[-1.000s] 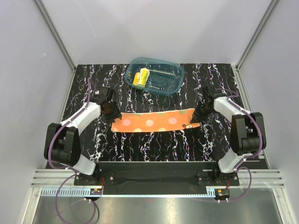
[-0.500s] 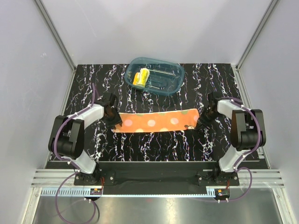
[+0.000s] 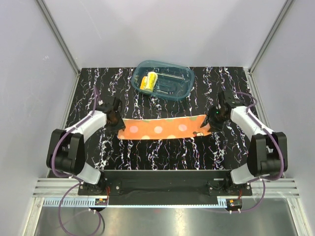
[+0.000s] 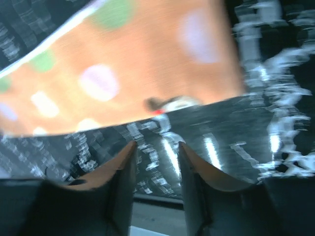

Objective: Roll the towels

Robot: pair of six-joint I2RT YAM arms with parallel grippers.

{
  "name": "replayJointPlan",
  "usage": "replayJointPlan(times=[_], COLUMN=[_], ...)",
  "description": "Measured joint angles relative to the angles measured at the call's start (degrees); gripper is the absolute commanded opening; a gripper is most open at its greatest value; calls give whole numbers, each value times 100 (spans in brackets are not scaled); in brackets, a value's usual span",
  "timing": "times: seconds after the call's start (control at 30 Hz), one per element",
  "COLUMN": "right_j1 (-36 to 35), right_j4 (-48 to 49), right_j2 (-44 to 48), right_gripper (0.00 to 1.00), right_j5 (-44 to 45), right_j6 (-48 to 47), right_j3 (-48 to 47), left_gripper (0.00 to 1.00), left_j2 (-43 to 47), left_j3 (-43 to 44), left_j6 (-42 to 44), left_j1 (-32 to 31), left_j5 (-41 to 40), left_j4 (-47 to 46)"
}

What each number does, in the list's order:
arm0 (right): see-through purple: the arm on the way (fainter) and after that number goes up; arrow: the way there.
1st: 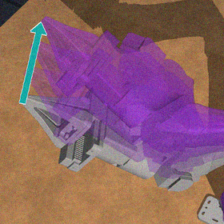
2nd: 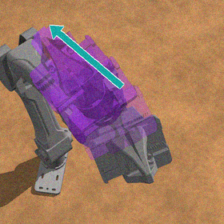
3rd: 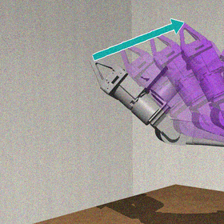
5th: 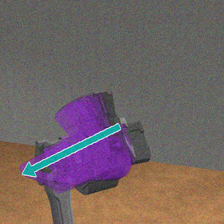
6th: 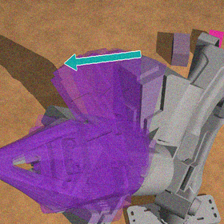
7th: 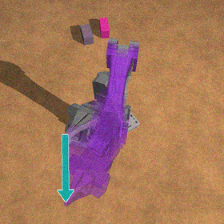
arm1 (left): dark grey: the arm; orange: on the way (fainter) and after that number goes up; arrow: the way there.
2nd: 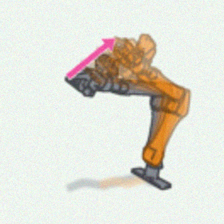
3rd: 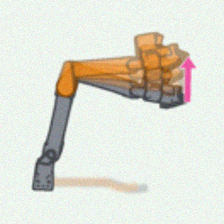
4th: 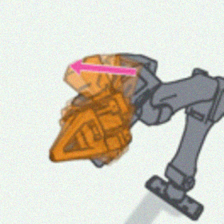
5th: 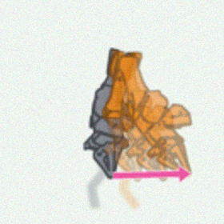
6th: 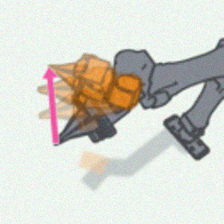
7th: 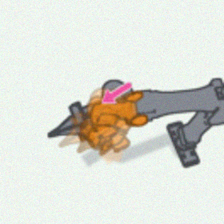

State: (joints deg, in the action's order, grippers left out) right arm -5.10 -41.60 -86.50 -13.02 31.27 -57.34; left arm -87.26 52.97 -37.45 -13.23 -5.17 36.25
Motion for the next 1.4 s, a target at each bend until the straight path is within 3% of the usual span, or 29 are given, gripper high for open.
replayJointPlan(times=[0.1, 0.13, 0.17, 0.3, 0.53, 0.73, 0.97, 1.2, 1.4], right_j1=[-739, -966, -1167, -1598, -2190, -2468, -2269, -1545, -1012], right_j4=[-11, 55, 168, 566, 1005, 1191, 1276, 1338, 964], right_j2=[173, 179, 164, -273, -1993, -2741, -2955, -2638, -2273], right_gripper=[18, 4, 0, 0, 0, 0, 0, 0, 0], right_j5=[-66, -186, -330, -931, -1725, -1963, -2050, -2310, -1989], right_j6=[52, 92, 136, 264, 208, 162, 85, -72, -389], right_j3=[-350, -448, -518, -719, -1357, -1471, -1351, -763, -483], left_gripper=[44, 44, 44, 43, 42, 42, 42, 41, 41], left_j2=[260, 354, 448, 590, 433, -2, -170, -256, -289], left_j3=[76, 87, 90, 44, -448, -507, -474, -396, -358], left_j6=[11, 15, 15, 22, 59, 59, 11, -50, -66], left_j1=[-17, -26, -35, -50, -59, -59, -59, -46, -15], left_j5=[-103, -111, -103, 44, 472, 568, 461, 450, 448], left_j4=[138, 155, 149, 7, -514, -708, -699, -682, -680])
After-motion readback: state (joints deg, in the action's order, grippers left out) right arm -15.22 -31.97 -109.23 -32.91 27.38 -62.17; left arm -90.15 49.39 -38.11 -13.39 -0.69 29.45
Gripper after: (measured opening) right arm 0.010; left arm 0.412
